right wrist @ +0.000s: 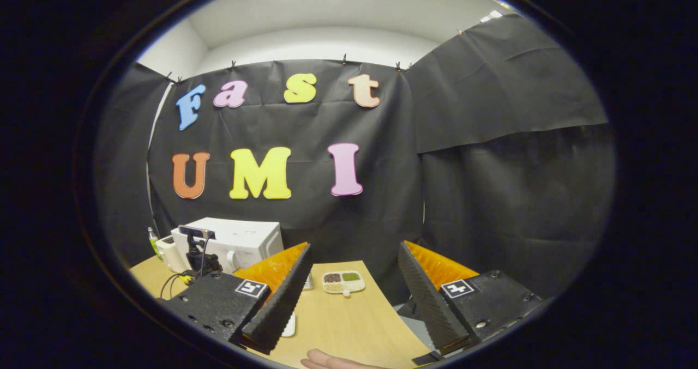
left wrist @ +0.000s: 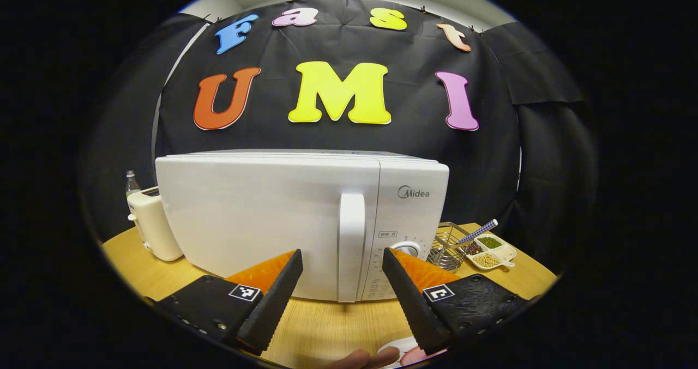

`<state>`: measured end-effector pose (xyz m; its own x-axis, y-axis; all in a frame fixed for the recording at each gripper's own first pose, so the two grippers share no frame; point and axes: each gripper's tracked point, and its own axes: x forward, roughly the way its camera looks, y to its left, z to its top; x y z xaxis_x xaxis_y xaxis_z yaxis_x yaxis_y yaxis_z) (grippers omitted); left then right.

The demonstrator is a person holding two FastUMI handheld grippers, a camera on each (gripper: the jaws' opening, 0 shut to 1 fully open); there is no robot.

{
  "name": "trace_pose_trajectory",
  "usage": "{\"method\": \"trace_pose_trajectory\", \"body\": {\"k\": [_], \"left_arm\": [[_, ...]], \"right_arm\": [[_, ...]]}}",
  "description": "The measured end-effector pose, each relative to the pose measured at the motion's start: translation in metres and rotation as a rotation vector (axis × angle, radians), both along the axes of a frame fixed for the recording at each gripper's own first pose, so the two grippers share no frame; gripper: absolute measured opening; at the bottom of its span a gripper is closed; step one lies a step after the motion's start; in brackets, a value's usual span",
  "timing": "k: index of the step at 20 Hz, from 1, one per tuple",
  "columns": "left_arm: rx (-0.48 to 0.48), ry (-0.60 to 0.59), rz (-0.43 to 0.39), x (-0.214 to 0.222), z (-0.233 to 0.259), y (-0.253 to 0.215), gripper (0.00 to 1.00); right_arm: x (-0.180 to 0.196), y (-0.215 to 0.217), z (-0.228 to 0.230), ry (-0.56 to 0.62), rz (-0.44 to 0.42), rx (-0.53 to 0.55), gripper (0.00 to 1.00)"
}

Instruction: Open the microwave oven with the left hand, put the food in, and close the microwave oven.

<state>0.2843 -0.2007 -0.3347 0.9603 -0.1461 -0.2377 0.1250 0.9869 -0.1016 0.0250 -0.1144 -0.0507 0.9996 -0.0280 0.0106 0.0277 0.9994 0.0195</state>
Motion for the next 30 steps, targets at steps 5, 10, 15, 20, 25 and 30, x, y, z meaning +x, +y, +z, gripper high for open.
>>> {"method": "trace_pose_trajectory", "body": {"k": [5,10,15,20,25,30], "left_arm": [[-0.019,-0.014,-0.016,0.016,-0.010,-0.005,0.49],[0.004,-0.003,-0.043,0.019,-0.017,-0.011,0.29],[0.019,0.007,-0.025,0.016,-0.017,-0.007,0.08],[-0.022,0.044,-0.064,0.007,-0.018,-0.007,0.05],[-0.033,0.022,-0.075,-0.023,-0.014,0.003,0.04],[-0.033,0.036,-0.125,-0.065,-0.011,0.024,0.04]], "right_arm": [[-0.001,-0.022,-0.019,0.014,-0.027,0.012,1.00],[-0.004,-0.034,-0.030,0.035,-0.048,0.017,1.00],[-0.014,-0.033,-0.033,0.039,-0.048,0.004,0.94],[-0.020,-0.029,-0.041,0.058,-0.040,-0.009,0.94],[-0.021,-0.028,-0.046,0.069,-0.036,-0.002,1.00],[-0.028,-0.012,-0.052,0.076,-0.007,-0.001,1.00]]}}
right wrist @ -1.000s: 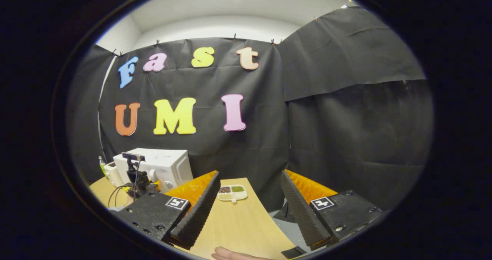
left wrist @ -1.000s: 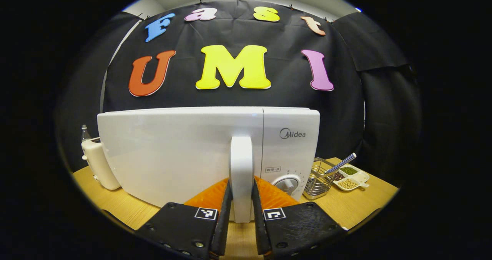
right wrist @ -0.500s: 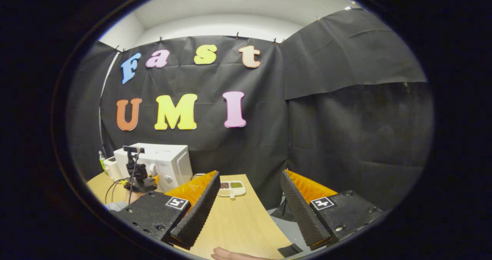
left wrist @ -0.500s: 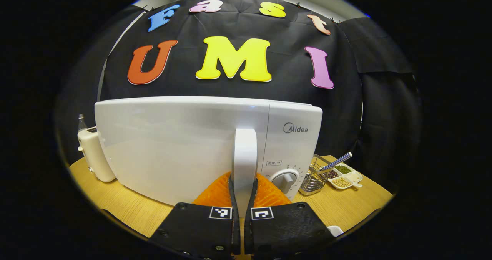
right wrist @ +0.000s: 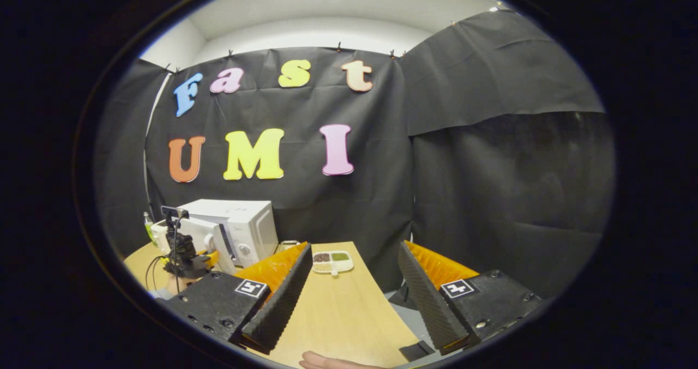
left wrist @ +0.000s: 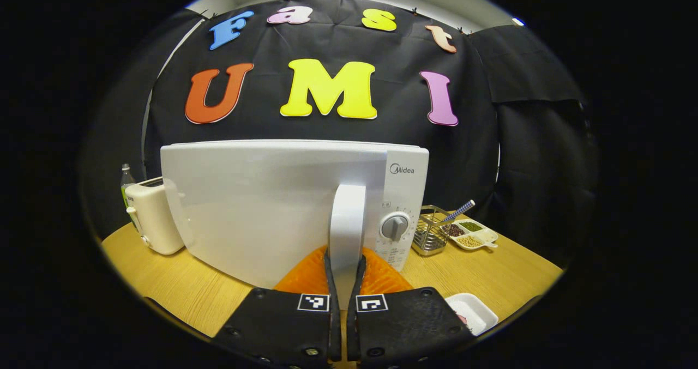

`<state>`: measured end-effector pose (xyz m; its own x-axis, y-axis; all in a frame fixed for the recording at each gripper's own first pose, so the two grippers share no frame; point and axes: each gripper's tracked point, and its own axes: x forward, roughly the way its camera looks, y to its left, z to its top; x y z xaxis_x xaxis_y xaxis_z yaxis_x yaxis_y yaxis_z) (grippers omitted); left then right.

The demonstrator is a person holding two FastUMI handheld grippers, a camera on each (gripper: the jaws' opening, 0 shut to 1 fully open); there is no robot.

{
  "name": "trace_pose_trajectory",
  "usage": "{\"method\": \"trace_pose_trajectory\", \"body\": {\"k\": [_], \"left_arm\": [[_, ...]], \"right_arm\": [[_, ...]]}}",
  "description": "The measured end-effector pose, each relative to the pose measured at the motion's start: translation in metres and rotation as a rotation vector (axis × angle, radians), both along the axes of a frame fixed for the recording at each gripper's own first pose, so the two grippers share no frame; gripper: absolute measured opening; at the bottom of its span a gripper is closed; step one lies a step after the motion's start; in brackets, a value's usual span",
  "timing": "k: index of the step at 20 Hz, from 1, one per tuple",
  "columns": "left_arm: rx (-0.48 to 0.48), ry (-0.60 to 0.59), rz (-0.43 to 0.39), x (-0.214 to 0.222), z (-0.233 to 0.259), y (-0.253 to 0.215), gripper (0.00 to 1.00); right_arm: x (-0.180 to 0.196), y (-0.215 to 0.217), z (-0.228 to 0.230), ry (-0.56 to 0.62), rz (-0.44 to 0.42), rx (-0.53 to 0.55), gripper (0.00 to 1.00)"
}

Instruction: Open the microwave oven with the left hand, put the food in, and close the microwave oven.

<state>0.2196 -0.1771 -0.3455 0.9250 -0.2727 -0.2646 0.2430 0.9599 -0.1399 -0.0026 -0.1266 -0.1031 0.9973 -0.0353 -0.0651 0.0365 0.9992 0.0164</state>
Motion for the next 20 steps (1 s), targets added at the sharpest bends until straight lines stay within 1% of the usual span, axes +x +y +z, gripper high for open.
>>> {"method": "trace_pose_trajectory", "body": {"k": [1,2,3,4,5,8,9,10,11,15,16,18,19,20], "left_arm": [[-0.012,0.011,-0.007,-0.009,0.000,0.005,0.04],[-0.014,0.009,-0.014,-0.018,0.002,0.010,0.04],[-0.013,0.005,-0.019,-0.026,0.003,0.016,0.04],[-0.008,-0.003,-0.025,-0.033,0.003,0.022,0.04],[-0.003,-0.010,-0.032,-0.040,0.004,0.028,0.04],[-0.009,-0.026,-0.047,-0.061,0.005,0.047,0.04],[-0.008,-0.031,-0.052,-0.067,0.005,0.053,0.04],[0.000,-0.032,-0.057,-0.073,0.005,0.060,0.04],[0.006,-0.036,-0.058,-0.079,0.005,0.069,0.04],[0.011,-0.040,-0.029,-0.102,0.005,0.105,0.04],[0.013,-0.041,-0.017,-0.108,0.005,0.115,0.06],[0.024,-0.050,0.007,-0.119,0.005,0.137,0.06],[0.035,-0.043,0.020,-0.125,0.003,0.149,0.12],[0.032,-0.052,0.040,-0.128,0.004,0.161,0.12]], "right_arm": [[-0.001,0.006,-0.003,0.003,0.013,0.000,1.00],[-0.002,0.011,-0.006,0.008,0.024,-0.001,0.95],[-0.003,0.016,-0.010,0.015,0.034,-0.004,0.94],[-0.003,0.021,-0.013,0.022,0.042,-0.008,0.94],[-0.003,0.027,-0.015,0.029,0.049,-0.011,1.00],[-0.010,0.046,-0.016,0.038,0.078,-0.027,1.00],[-0.013,0.051,-0.016,0.034,0.085,-0.033,0.95],[-0.015,0.056,-0.014,0.029,0.092,-0.040,1.00],[-0.018,0.063,-0.013,0.024,0.101,-0.046,1.00],[-0.024,0.085,-0.014,0.022,0.130,-0.061,1.00],[-0.025,0.090,-0.015,0.026,0.138,-0.061,1.00],[-0.025,0.100,-0.019,0.035,0.151,-0.068,1.00],[-0.025,0.103,-0.021,0.037,0.156,-0.072,0.95],[-0.024,0.107,-0.023,0.040,0.158,-0.075,0.95]]}}
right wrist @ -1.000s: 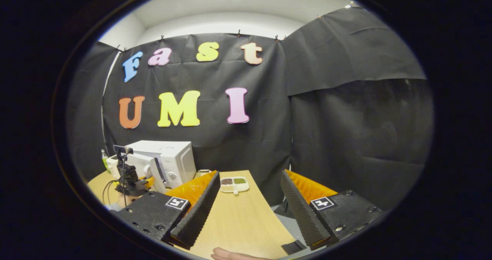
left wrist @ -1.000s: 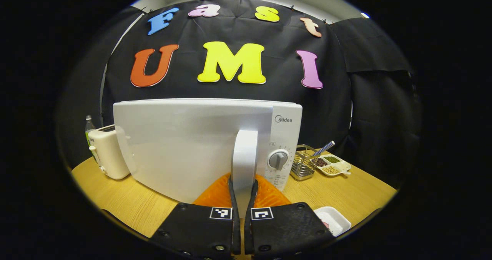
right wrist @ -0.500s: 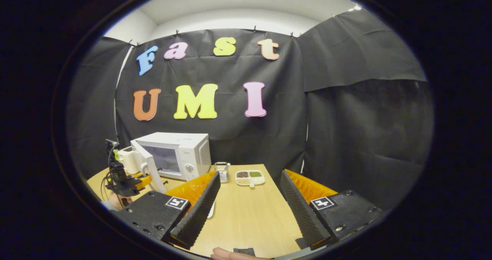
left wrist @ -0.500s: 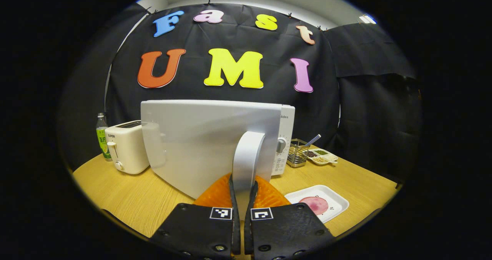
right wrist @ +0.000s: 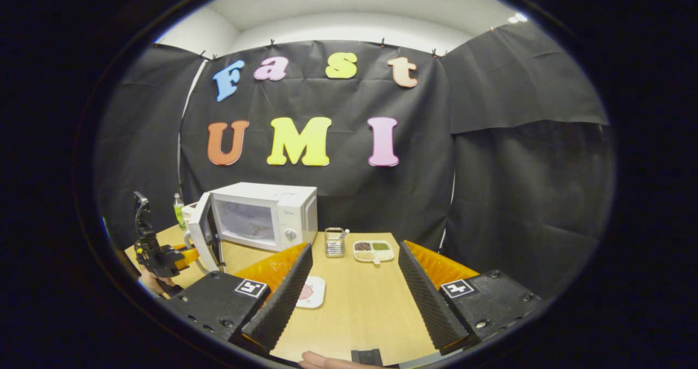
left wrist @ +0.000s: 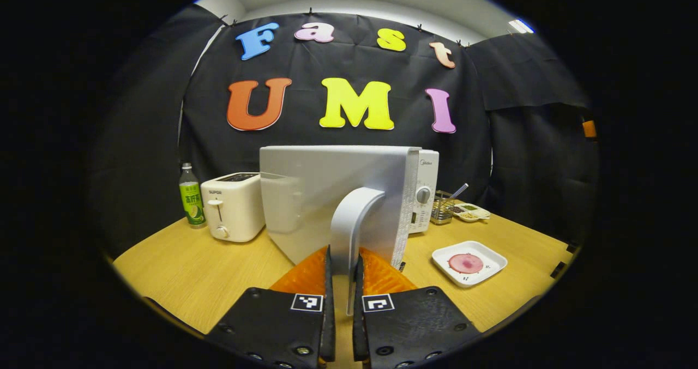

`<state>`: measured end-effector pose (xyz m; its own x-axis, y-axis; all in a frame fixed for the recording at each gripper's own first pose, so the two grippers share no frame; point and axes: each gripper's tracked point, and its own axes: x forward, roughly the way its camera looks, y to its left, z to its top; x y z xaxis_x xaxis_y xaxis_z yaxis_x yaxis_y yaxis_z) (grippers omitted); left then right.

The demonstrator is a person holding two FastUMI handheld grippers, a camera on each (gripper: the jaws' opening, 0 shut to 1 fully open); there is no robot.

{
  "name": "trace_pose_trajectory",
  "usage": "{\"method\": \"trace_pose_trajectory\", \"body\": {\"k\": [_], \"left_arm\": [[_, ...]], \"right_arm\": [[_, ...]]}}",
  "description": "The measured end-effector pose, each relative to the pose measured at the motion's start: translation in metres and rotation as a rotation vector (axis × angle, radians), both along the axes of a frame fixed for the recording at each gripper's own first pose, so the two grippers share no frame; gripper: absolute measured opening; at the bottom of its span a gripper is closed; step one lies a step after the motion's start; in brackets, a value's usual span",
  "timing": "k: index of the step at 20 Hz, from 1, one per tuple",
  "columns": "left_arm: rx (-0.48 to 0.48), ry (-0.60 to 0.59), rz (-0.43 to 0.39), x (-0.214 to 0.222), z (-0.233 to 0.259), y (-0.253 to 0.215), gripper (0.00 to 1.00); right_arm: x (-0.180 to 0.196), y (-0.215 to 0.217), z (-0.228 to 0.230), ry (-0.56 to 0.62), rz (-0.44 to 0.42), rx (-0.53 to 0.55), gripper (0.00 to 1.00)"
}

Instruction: Open the microwave oven with the left hand, put the food in, and close the microwave oven.

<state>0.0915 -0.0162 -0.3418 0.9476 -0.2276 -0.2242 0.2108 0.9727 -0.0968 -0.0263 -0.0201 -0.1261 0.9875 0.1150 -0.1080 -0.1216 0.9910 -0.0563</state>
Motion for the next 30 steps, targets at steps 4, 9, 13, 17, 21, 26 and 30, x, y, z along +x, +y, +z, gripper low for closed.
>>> {"method": "trace_pose_trajectory", "body": {"k": [4,9,13,17,21,26,30], "left_arm": [[0.030,0.024,0.065,-0.023,0.000,0.055,0.15],[0.037,0.002,0.138,-0.068,0.024,0.106,0.58],[0.033,-0.002,0.240,-0.101,0.057,0.132,0.93],[-0.049,-0.038,0.264,-0.116,0.106,0.123,0.94],[-0.074,-0.064,0.302,-0.123,0.144,0.124,0.93],[-0.039,-0.067,0.353,-0.118,0.176,0.123,0.93],[-0.033,-0.109,0.347,-0.111,0.205,0.112,0.93]], "right_arm": [[0.005,0.010,-0.012,0.029,0.009,-0.001,1.00],[0.025,0.011,-0.028,0.073,-0.004,-0.010,1.00],[0.059,0.007,-0.050,0.142,-0.010,-0.040,1.00],[0.097,0.017,-0.091,0.291,0.040,-0.069,1.00],[0.133,0.035,-0.143,0.508,0.128,-0.056,0.95],[0.155,0.060,-0.205,0.819,0.232,0.044,0.94],[0.174,0.080,-0.252,1.025,0.287,0.104,0.72]]}}
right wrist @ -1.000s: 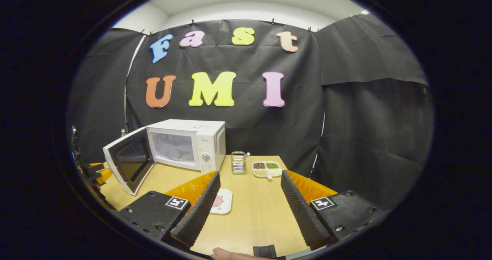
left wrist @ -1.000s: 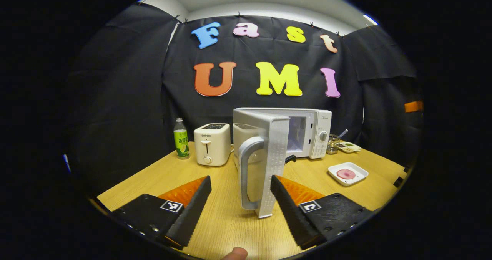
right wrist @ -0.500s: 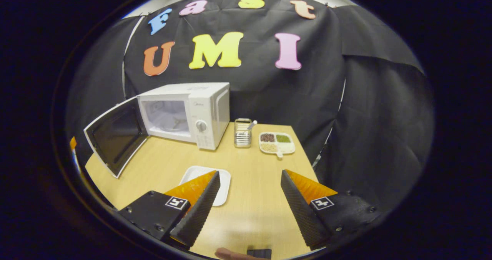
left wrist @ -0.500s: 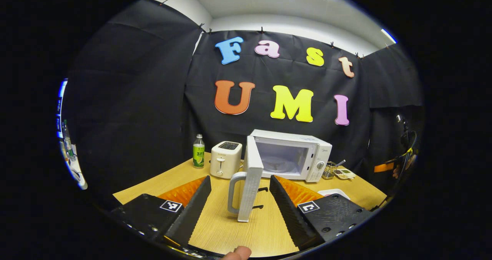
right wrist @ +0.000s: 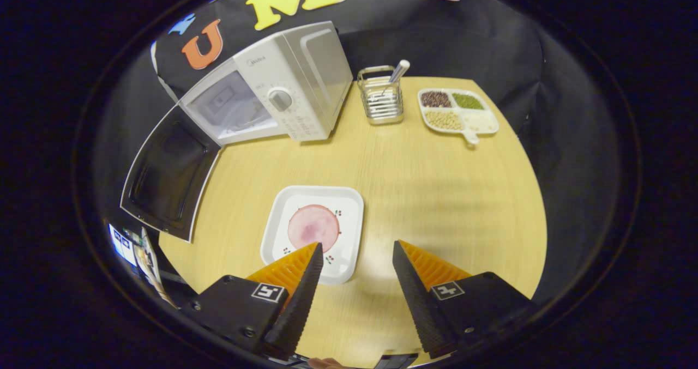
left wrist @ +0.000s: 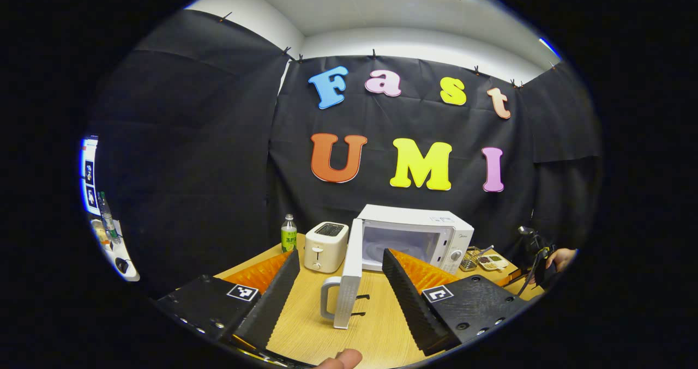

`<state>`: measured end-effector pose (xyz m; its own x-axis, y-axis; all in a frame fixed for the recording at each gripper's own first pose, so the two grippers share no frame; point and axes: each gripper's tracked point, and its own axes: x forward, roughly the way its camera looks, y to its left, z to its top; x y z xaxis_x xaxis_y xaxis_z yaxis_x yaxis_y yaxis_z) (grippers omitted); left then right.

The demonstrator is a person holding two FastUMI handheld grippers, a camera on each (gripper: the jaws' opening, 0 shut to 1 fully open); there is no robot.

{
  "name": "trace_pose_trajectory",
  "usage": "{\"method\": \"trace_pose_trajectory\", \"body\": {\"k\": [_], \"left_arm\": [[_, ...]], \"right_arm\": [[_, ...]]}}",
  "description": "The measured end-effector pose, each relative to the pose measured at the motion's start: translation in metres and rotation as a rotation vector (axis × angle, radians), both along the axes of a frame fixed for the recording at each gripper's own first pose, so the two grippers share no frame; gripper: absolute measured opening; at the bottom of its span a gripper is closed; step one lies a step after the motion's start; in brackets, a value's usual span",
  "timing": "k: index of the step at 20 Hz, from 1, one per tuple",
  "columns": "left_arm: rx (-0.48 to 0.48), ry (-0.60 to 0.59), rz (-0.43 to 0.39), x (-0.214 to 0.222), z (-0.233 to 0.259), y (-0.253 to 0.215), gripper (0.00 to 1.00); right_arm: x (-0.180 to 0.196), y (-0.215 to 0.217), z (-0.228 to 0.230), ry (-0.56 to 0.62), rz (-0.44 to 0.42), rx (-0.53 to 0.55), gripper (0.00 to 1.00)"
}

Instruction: Open the microwave oven with the left hand, put the food in, and close the microwave oven.

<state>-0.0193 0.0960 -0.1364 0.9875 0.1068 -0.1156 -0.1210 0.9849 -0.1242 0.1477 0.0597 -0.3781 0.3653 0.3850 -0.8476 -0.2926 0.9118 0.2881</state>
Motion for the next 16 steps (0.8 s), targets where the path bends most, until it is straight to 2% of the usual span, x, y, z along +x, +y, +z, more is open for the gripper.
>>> {"method": "trace_pose_trajectory", "body": {"k": [1,2,3,4,5,7,8,9,10,11,12,13,16], "left_arm": [[0.009,-0.012,-0.001,0.001,0.007,-0.003,0.93],[0.018,-0.025,0.000,0.001,0.013,-0.005,0.93],[0.025,-0.039,0.005,0.002,0.020,-0.006,0.93],[0.031,-0.051,0.009,0.002,0.025,-0.008,0.93],[0.036,-0.063,0.010,0.001,0.029,-0.010,0.93],[0.044,-0.068,-0.009,-0.002,0.034,-0.018,0.93],[0.045,-0.069,-0.016,-0.002,0.034,-0.021,0.93],[0.047,-0.068,-0.021,-0.003,0.035,-0.021,0.93],[0.051,-0.066,-0.024,-0.003,0.036,-0.022,0.93],[0.051,-0.064,-0.023,-0.004,0.036,-0.021,0.93],[0.050,-0.062,-0.018,-0.002,0.035,-0.020,0.93],[0.046,-0.060,-0.014,-0.001,0.034,-0.019,0.93],[0.034,-0.046,-0.004,0.002,0.028,-0.017,0.93]], "right_arm": [[0.003,0.003,-0.011,0.039,-0.007,0.009,0.80],[0.005,0.006,-0.019,0.073,0.000,0.014,0.67],[0.008,0.008,-0.025,0.098,0.009,0.021,0.74],[0.011,0.013,-0.029,0.122,0.029,0.029,0.71],[0.013,0.017,-0.032,0.142,0.048,0.040,0.53],[0.022,0.018,-0.041,0.186,0.041,0.045,0.46],[0.024,0.018,-0.045,0.214,0.032,0.057,0.54],[0.022,0.021,-0.045,0.253,0.033,0.082,0.46],[0.024,0.021,-0.045,0.275,0.036,0.092,0.42],[0.021,0.022,-0.047,0.289,0.047,0.094,0.24],[0.021,0.023,-0.050,0.304,0.080,0.091,0.33],[0.020,0.019,-0.050,0.315,0.104,0.067,0.14],[0.024,0.016,-0.053,0.343,0.151,0.018,0.08]]}}
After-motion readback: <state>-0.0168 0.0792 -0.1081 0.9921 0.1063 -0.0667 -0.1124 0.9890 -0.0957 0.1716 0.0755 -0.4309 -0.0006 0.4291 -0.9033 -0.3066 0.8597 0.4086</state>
